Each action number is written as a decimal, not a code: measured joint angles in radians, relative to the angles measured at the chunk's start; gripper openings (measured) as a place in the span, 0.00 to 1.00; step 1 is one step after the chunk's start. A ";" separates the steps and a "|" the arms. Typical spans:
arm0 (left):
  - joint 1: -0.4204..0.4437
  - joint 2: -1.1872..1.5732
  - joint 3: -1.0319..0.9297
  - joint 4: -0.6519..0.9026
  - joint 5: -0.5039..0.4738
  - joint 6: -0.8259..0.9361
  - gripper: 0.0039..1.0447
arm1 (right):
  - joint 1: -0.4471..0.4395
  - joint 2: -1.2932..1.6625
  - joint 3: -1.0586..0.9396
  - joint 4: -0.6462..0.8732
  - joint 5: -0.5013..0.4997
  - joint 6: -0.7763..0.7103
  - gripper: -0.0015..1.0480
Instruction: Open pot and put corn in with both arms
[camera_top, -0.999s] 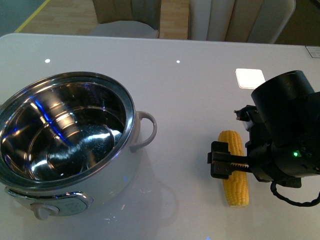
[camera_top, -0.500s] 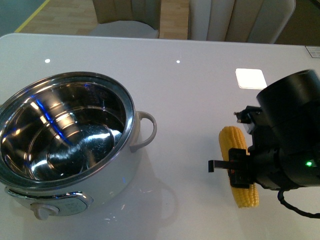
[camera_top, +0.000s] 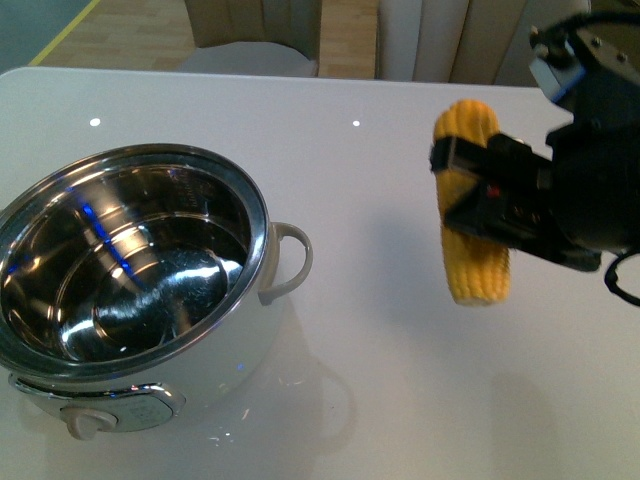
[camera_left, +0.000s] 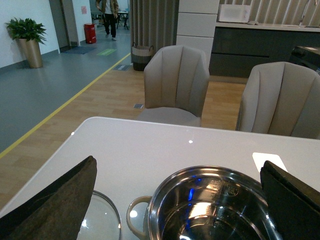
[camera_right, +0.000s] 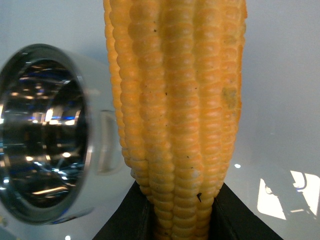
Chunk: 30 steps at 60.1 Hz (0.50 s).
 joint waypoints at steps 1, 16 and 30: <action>0.000 0.000 0.000 0.000 0.000 0.000 0.94 | 0.011 0.000 0.011 -0.003 -0.006 0.011 0.18; 0.000 0.000 0.000 0.000 0.000 0.000 0.94 | 0.112 0.075 0.163 -0.018 -0.079 0.150 0.16; 0.000 0.000 0.000 0.000 0.000 0.000 0.94 | 0.169 0.198 0.294 -0.031 -0.105 0.235 0.15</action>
